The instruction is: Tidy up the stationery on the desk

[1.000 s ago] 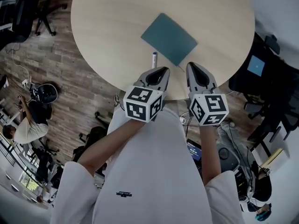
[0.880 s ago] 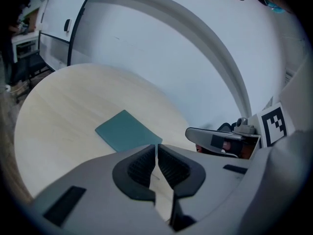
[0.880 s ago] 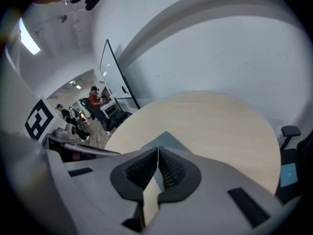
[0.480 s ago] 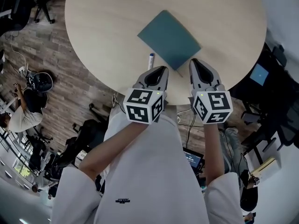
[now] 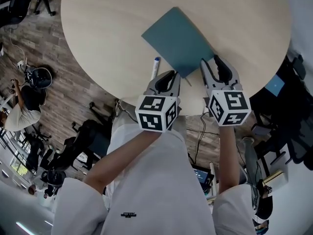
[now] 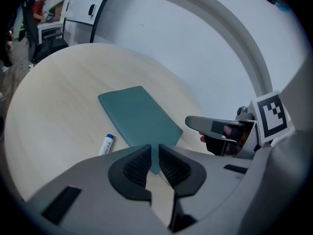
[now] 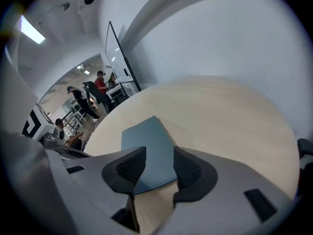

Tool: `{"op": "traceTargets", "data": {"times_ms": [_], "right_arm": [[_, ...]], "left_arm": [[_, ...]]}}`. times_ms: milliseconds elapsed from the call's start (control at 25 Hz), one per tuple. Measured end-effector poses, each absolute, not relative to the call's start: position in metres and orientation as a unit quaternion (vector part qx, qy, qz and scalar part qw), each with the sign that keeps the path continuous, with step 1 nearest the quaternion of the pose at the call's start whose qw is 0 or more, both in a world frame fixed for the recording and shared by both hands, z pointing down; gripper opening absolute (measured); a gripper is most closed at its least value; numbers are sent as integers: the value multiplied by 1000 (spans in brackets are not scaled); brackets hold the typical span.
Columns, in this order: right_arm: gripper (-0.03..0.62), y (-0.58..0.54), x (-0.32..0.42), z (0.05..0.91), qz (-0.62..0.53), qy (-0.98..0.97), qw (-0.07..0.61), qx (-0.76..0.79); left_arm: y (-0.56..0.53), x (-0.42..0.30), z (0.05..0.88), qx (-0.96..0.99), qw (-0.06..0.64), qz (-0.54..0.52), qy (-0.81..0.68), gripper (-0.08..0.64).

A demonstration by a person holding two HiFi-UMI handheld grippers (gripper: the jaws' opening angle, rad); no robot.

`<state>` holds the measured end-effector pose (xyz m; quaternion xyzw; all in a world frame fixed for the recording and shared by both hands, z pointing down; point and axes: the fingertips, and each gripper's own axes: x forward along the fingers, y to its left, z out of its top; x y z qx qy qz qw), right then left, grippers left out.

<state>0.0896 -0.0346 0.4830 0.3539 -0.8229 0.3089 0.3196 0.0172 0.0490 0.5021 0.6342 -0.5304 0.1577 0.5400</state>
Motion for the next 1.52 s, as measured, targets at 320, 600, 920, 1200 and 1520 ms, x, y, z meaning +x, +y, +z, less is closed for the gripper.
{"op": "traceTargets", "data": {"times_ms": [320,600,920,1200,1520], "right_arm": [[170,-50,89,513,268,-837,358,316],[170,-55,90,541,266,-836,380,291],[170,-50,88,553,273,-830,399,280],[57,-58,95,537,251,-826,389,321],[52,-44,103,534,268,-811,391,343]], "left_arm": [[50,17,528,607,556,154,-547,133],[53,17,549,589,571,156,-550,150],[49,12,556,580,561,170,-566,153],[50,6,557,587,550,181,-565,77],[47,-2,558,591,533,200,-572,66]]}}
